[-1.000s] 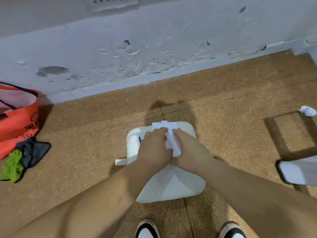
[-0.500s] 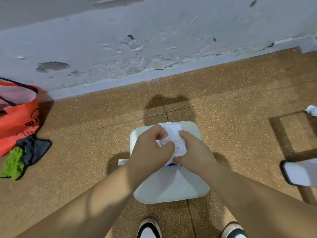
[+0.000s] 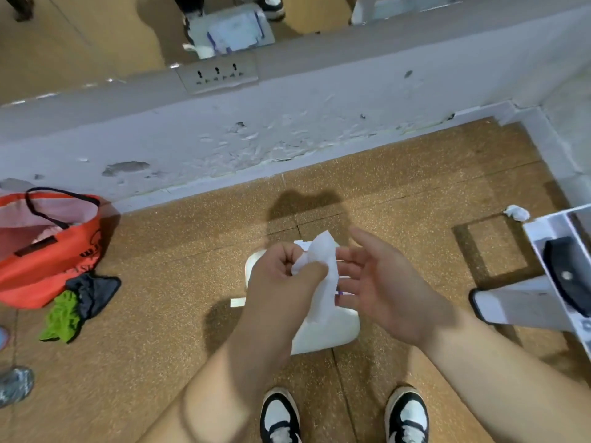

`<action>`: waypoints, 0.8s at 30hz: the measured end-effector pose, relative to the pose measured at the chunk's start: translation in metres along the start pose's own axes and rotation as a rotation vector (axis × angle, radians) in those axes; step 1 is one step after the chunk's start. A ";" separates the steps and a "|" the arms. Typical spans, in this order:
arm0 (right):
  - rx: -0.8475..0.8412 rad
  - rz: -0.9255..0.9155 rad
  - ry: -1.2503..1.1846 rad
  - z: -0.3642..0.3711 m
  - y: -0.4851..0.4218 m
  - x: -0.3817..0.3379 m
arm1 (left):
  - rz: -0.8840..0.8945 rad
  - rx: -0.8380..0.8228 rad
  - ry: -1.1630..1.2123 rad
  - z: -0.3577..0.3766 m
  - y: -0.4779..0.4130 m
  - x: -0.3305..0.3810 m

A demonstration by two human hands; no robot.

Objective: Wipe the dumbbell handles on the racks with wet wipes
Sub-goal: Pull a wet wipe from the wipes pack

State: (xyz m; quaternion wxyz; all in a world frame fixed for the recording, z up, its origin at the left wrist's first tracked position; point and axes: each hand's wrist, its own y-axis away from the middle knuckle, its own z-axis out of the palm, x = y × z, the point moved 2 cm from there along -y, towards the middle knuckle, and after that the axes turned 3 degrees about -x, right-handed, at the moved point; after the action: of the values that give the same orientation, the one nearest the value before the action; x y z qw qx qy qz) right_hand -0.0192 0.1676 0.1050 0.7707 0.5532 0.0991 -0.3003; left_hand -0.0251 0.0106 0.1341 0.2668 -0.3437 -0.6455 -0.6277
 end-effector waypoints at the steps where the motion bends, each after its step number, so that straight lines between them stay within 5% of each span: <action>1: -0.059 -0.019 0.002 0.003 0.028 -0.010 | -0.007 -0.019 0.019 0.010 0.015 0.014; 5: -0.006 -0.140 0.042 -0.001 0.147 -0.055 | 0.045 -0.133 0.031 0.067 0.096 0.084; 14: 0.458 -0.325 -0.091 -0.084 0.401 -0.132 | 0.186 -0.278 -0.207 0.201 0.268 0.211; 19: 0.531 -0.490 -0.181 -0.151 0.533 -0.156 | 0.114 -0.524 -0.189 0.303 0.361 0.254; 24: 0.472 -0.460 -0.235 -0.211 0.620 -0.147 | 0.110 -0.767 -0.257 0.384 0.422 0.268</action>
State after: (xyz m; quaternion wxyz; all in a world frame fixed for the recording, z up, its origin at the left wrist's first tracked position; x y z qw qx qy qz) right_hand 0.2558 0.5412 0.5900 0.5400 0.6410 0.0596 -0.5422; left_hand 0.1705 0.4109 0.5800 0.0699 -0.5280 -0.3734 -0.7595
